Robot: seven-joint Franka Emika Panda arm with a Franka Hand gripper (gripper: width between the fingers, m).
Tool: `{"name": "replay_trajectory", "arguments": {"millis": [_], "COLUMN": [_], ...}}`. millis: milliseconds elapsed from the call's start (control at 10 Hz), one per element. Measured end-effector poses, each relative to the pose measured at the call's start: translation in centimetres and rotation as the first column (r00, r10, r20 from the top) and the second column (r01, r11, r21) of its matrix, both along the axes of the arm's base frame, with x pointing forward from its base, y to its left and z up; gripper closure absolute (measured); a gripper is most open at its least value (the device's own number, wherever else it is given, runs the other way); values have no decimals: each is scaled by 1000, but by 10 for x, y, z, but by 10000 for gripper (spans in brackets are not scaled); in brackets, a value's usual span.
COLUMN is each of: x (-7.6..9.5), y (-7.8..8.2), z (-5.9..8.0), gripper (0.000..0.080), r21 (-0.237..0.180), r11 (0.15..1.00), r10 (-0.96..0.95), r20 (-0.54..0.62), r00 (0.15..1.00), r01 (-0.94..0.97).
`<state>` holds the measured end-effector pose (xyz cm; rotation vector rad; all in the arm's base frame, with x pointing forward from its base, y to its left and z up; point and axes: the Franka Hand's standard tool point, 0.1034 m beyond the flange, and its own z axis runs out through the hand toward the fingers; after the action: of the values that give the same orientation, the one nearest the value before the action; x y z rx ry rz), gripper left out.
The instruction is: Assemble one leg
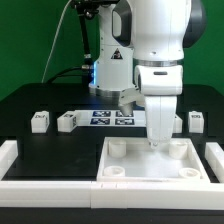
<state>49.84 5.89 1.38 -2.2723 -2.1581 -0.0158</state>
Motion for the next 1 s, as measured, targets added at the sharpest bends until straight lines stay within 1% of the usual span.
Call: {"name": "replay_trajectory", "arguments": {"millis": [100, 200, 300, 600, 700, 800, 900, 1000], "x": [0, 3, 4, 4, 4, 4, 4, 4], "y": [8, 21, 26, 25, 25, 25, 25, 25], "z": [0, 0, 0, 0, 0, 0, 0, 0], "gripper": [739, 739, 739, 739, 665, 483, 323, 323], "r21": [4, 10, 7, 8, 8, 8, 8, 8], "r11": [1000, 1000, 1000, 1000, 1000, 1000, 1000, 1000], "r10": [-13, -6, 3, 2, 1, 1, 1, 1], "r20": [0, 1, -8, -5, -5, -5, -5, -5], "r00": [1000, 1000, 1000, 1000, 1000, 1000, 1000, 1000], "r01": [13, 6, -3, -2, -1, -1, -1, -1]}}
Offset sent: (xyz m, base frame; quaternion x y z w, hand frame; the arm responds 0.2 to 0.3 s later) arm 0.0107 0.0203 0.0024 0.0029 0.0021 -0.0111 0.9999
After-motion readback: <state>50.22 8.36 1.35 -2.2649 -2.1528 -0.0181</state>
